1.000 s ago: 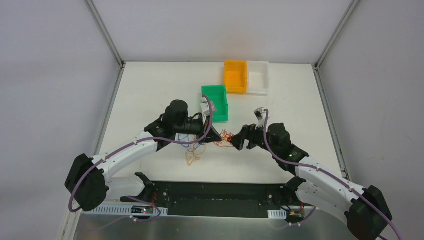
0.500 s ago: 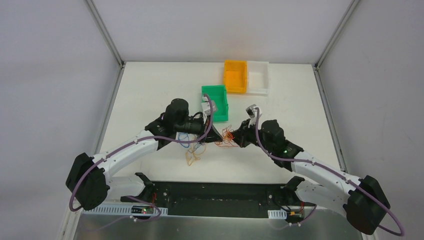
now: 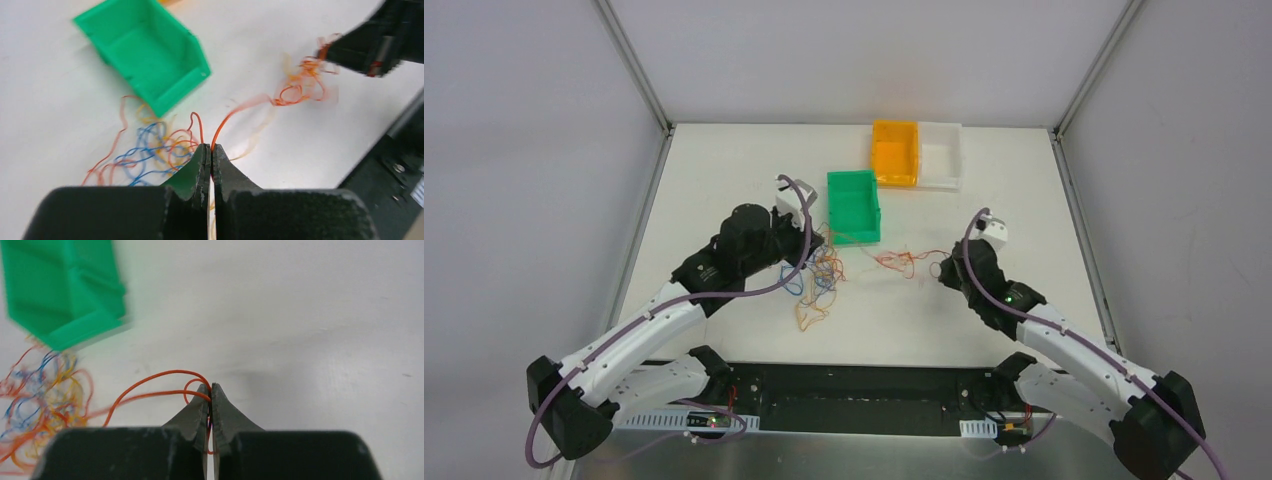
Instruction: Untangle the cables
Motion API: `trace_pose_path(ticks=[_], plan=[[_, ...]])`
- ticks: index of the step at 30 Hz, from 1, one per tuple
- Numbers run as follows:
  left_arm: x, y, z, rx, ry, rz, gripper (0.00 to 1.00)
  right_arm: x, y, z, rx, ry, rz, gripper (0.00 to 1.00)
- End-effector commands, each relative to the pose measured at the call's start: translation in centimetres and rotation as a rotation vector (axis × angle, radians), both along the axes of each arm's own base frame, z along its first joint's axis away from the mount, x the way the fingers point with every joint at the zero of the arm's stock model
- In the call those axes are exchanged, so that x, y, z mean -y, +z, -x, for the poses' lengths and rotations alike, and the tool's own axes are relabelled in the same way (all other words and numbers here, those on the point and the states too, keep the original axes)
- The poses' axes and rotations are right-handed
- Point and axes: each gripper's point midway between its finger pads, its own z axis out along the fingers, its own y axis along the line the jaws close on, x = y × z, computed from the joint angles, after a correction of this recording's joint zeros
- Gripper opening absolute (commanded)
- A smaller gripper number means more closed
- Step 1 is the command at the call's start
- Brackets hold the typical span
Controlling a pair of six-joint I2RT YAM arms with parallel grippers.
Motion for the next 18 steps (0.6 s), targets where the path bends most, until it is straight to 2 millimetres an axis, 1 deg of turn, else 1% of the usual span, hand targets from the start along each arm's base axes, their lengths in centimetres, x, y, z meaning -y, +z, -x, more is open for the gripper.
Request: trace_pose_path(ticks=[1,3,4,5,9,11,13,16,18], plan=[[-6.9,-0.7,-2.7,0.058,0.356,-0.150,0.00,8.3,-2.2,1.2,-0.070,-0.365,0.057,0.00],[-8.2,-1.4,-2.9,0.042,0.437,-0.164,0.00,9.5,-2.1,1.4,-0.071,-0.416,0.034,0.00],[-8.5,-1.6,-2.9,0.039,0.449,-0.166,0.00,9.7,-1.8,1.4,-0.065,-0.422,0.019,0.00],[-8.6,-1.8,-2.9,0.035,0.457,-0.168,0.00,9.6,-1.6,1.3,-0.061,-0.414,0.005,0.00],[-10.3,-2.3,-3.0,0.030,0.545,-0.197,0.00,9.1,-0.8,1.2,-0.060,-0.383,-0.004,0.00],[-11.8,-1.8,-3.1,0.051,0.621,-0.215,0.00,9.0,-0.8,1.2,-0.077,-0.377,0.012,0.00],[-13.9,-1.1,-3.2,0.091,0.721,-0.232,0.00,9.3,-1.0,1.2,-0.100,-0.390,0.033,0.00],[-17.2,-0.2,-2.8,0.139,0.872,-0.238,0.00,10.2,-1.6,1.5,-0.141,-0.471,0.018,0.00],[-18.0,0.1,-2.5,0.155,0.889,-0.229,0.00,10.4,-1.9,1.6,-0.162,-0.491,-0.006,0.00]])
